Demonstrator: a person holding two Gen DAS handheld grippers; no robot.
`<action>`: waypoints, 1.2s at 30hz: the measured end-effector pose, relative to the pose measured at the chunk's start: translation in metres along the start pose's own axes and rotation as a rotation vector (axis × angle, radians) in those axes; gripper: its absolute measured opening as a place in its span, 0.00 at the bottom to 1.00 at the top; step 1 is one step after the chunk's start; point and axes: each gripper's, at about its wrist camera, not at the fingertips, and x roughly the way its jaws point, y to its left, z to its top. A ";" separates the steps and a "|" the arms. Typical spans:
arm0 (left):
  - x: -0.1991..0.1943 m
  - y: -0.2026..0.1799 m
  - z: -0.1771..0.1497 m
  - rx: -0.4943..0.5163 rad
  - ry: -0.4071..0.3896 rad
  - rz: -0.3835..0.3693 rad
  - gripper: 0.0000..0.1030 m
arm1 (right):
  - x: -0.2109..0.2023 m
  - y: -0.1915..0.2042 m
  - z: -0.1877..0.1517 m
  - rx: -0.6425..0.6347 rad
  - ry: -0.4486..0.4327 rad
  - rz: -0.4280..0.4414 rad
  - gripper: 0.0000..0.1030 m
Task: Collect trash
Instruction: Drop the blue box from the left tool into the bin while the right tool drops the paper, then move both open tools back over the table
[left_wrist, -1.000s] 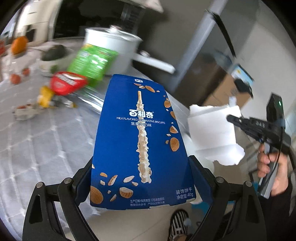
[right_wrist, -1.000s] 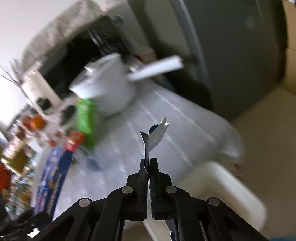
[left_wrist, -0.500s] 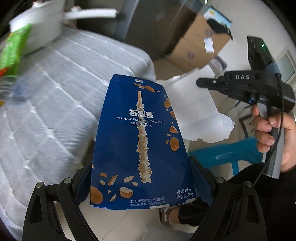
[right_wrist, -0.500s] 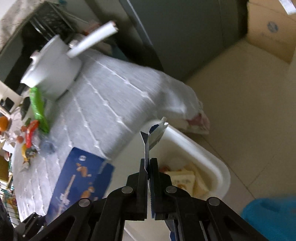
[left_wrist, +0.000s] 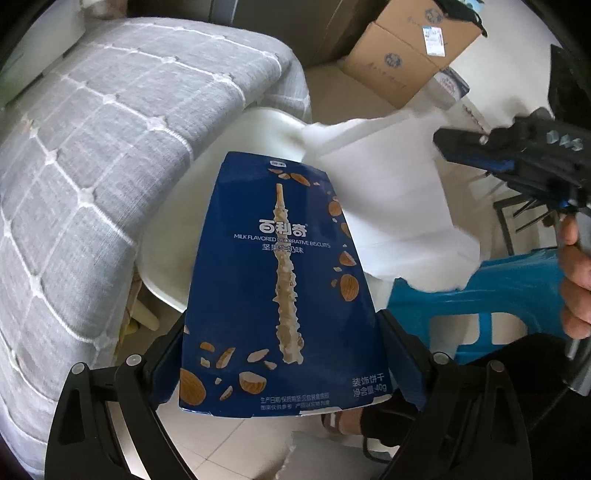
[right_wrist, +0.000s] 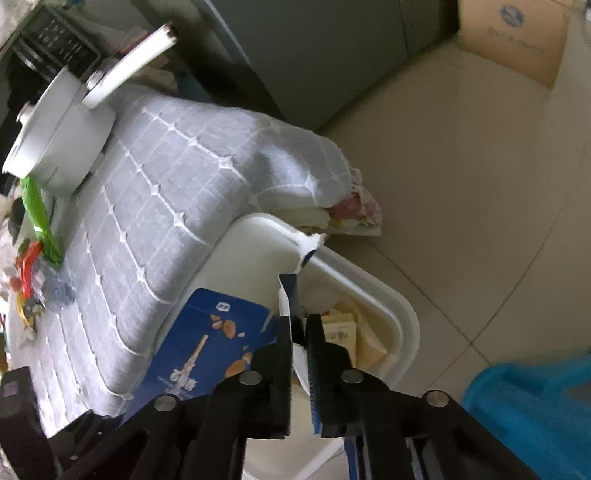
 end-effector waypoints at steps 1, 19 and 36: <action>0.001 0.000 0.001 0.003 -0.002 0.015 0.93 | -0.001 -0.002 0.000 0.008 -0.001 0.005 0.29; -0.068 0.044 -0.035 -0.095 -0.157 0.036 1.00 | -0.005 0.032 -0.001 -0.077 -0.042 -0.007 0.70; -0.161 0.175 -0.089 -0.362 -0.310 0.281 1.00 | 0.022 0.145 -0.011 -0.303 -0.061 0.046 0.82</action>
